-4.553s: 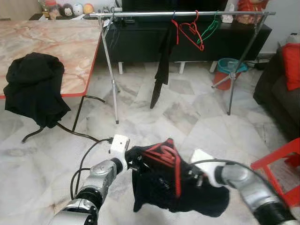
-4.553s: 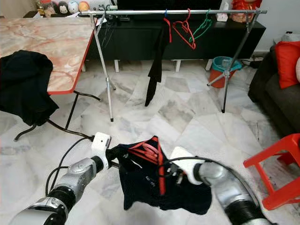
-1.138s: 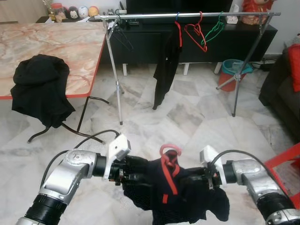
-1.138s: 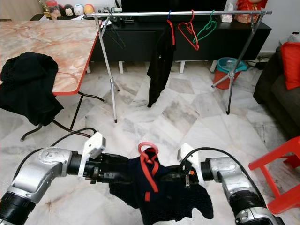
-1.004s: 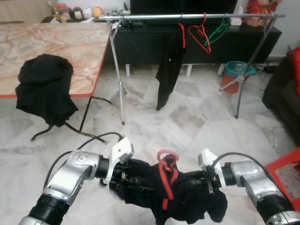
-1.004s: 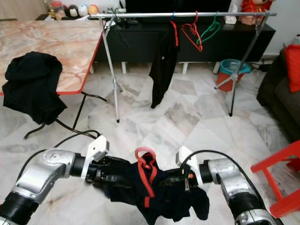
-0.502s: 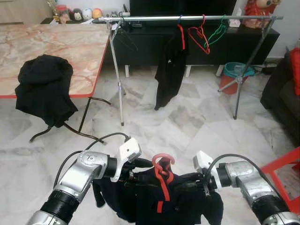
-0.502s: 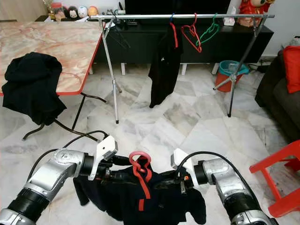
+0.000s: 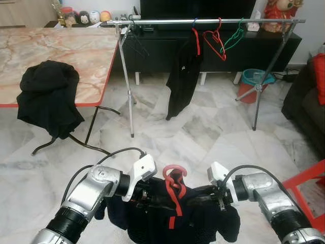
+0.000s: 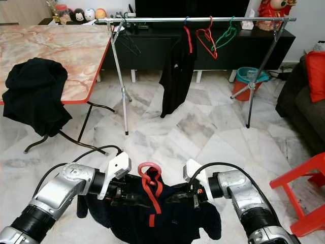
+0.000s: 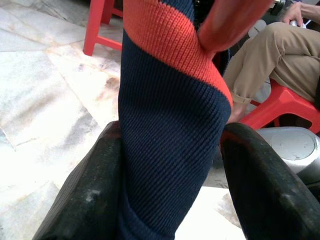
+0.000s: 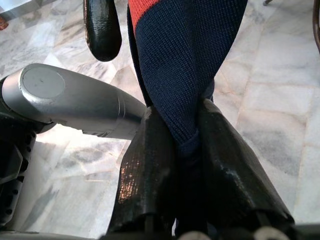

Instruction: Hang hanger

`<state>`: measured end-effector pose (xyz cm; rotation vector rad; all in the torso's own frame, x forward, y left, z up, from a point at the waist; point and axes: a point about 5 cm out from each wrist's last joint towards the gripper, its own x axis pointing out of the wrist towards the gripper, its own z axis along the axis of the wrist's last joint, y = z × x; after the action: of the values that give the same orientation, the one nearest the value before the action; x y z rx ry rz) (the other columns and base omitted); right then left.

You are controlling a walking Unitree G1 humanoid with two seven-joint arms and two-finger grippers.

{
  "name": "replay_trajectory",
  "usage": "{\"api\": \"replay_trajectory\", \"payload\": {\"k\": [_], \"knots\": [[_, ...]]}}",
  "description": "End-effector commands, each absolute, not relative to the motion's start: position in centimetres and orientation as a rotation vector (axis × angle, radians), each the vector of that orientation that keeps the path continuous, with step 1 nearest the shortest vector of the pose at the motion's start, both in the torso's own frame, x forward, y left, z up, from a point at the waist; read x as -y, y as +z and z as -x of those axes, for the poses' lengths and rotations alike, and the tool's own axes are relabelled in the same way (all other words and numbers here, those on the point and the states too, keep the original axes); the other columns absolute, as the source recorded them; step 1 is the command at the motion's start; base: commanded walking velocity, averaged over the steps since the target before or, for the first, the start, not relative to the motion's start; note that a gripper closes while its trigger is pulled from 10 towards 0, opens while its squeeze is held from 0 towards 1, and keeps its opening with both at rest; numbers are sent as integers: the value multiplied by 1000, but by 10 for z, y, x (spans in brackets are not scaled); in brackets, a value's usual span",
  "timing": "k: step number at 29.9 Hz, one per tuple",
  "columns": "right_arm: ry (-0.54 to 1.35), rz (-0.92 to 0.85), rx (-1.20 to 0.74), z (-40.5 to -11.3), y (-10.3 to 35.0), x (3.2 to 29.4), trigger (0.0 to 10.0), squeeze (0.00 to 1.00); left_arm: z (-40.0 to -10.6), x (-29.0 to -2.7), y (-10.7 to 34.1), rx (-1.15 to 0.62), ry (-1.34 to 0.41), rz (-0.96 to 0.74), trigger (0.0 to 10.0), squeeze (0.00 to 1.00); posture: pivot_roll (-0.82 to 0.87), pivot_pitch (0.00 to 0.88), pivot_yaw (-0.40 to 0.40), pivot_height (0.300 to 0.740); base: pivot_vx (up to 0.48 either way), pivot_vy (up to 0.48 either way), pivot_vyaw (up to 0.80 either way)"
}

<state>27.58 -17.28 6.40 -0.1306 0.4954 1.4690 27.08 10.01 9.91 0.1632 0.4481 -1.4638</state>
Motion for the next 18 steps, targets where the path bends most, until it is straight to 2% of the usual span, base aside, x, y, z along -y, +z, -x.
{"api": "replay_trajectory", "payload": {"k": [1,2,3,18], "knots": [[1480,155,-410,-285,80,166,10000,0,-269,-96,97,-465,-1476,-184,4549,0,43,2,-41,740,0,0,0],[1478,155,-409,-286,80,166,10000,0,-269,-96,97,-465,-1476,-184,3922,0,43,2,-41,740,0,0,0],[1478,154,-408,-286,80,165,10000,0,-269,-96,96,-467,-1475,-179,0,0,43,2,-41,740,0,0,0],[1466,150,-404,-288,82,166,10000,0,-268,-94,97,-474,-1490,-161,0,0,42,27,-51,740,0,0,0]]}}
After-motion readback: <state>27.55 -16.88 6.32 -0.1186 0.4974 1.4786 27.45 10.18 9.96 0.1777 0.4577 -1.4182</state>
